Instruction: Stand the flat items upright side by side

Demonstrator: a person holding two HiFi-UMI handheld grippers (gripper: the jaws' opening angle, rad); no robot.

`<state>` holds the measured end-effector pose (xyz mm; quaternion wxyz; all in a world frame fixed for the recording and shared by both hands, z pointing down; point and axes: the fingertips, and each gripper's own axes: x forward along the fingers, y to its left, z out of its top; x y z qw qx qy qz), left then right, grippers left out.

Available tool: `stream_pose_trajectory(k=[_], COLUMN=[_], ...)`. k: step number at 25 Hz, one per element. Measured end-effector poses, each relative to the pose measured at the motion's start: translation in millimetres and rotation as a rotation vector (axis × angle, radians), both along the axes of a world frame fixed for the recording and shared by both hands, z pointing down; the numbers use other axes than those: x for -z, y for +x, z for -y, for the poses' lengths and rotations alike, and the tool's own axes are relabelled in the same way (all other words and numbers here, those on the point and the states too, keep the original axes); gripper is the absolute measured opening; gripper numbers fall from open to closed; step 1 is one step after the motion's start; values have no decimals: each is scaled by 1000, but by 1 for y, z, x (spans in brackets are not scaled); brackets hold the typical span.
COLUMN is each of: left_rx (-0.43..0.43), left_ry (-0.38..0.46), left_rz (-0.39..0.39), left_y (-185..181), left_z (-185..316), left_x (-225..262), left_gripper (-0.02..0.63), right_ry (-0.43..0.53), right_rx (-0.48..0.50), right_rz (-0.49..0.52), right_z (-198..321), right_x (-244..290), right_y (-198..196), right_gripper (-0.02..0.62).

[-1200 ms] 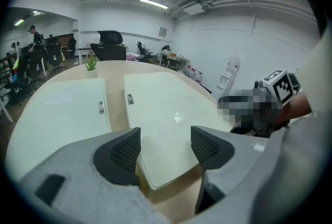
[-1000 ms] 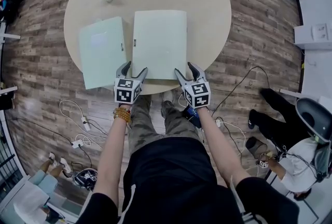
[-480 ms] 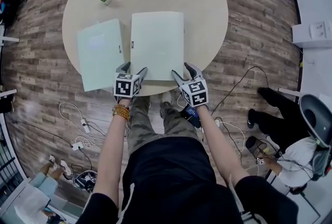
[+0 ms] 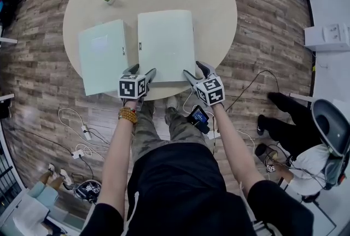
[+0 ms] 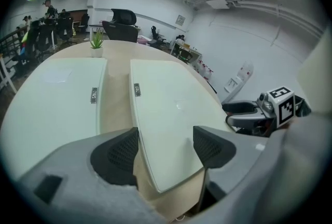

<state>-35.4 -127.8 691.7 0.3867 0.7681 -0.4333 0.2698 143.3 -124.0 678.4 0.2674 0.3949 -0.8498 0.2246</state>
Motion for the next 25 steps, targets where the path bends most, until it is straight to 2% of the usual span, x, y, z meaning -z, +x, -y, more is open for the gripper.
stream_pose_trajectory(k=[4, 7, 13, 21, 25], left_rx=[15, 28, 58, 59, 66], left_ry=[14, -11, -20, -11, 6], left_rz=[-7, -30, -55, -58, -58], left_y=[8, 18, 33, 56, 56], left_z=[0, -2, -4, 3, 4], left_x=[0, -7, -11, -11, -9], left_gripper=[341, 364, 370, 365, 367], right_ry=[25, 35, 47, 55, 50], right_rx=[23, 9, -1, -22, -20], right_rz=[-39, -51, -69, -87, -78], right_z=[5, 9, 16, 25, 26], right_x=[3, 3, 4, 4, 5], right_y=[9, 17, 33, 58, 58], right_gripper=[282, 276, 275, 272, 272])
